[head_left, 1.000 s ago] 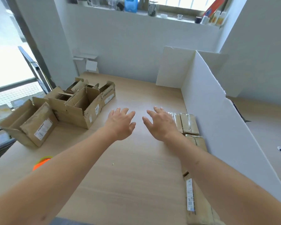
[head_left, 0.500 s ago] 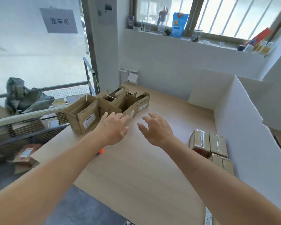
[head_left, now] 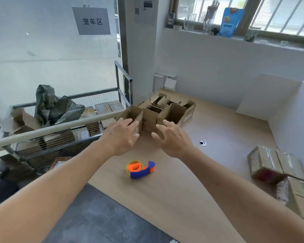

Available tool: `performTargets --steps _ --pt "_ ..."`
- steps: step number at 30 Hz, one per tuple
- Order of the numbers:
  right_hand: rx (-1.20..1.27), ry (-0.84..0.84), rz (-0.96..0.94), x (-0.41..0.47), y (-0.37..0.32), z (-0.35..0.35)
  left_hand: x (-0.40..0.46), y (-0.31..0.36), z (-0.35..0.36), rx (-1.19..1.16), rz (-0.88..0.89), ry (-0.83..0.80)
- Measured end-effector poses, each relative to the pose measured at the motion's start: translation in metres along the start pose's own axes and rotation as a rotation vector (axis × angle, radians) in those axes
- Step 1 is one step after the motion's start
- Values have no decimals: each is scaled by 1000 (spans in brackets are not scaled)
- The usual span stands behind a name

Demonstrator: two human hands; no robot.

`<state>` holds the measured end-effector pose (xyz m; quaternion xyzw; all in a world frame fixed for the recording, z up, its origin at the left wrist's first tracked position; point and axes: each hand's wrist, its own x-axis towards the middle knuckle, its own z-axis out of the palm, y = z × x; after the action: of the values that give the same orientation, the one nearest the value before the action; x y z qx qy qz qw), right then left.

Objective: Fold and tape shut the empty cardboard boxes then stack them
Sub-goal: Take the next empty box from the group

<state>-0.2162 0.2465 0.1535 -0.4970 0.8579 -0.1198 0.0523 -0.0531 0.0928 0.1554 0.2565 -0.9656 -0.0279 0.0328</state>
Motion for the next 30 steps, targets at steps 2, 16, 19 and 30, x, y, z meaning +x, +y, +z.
performTargets --steps 2,16,19,30 --pt "1 -14 29 14 -22 14 2 -40 7 -2 21 -27" --pt "71 -129 130 142 -90 107 92 -178 68 -54 90 -147" --pt "116 -138 159 183 -90 130 127 -196 87 -54 76 -183" --pt "249 -268 380 252 -84 189 203 -225 146 -133 120 -352"
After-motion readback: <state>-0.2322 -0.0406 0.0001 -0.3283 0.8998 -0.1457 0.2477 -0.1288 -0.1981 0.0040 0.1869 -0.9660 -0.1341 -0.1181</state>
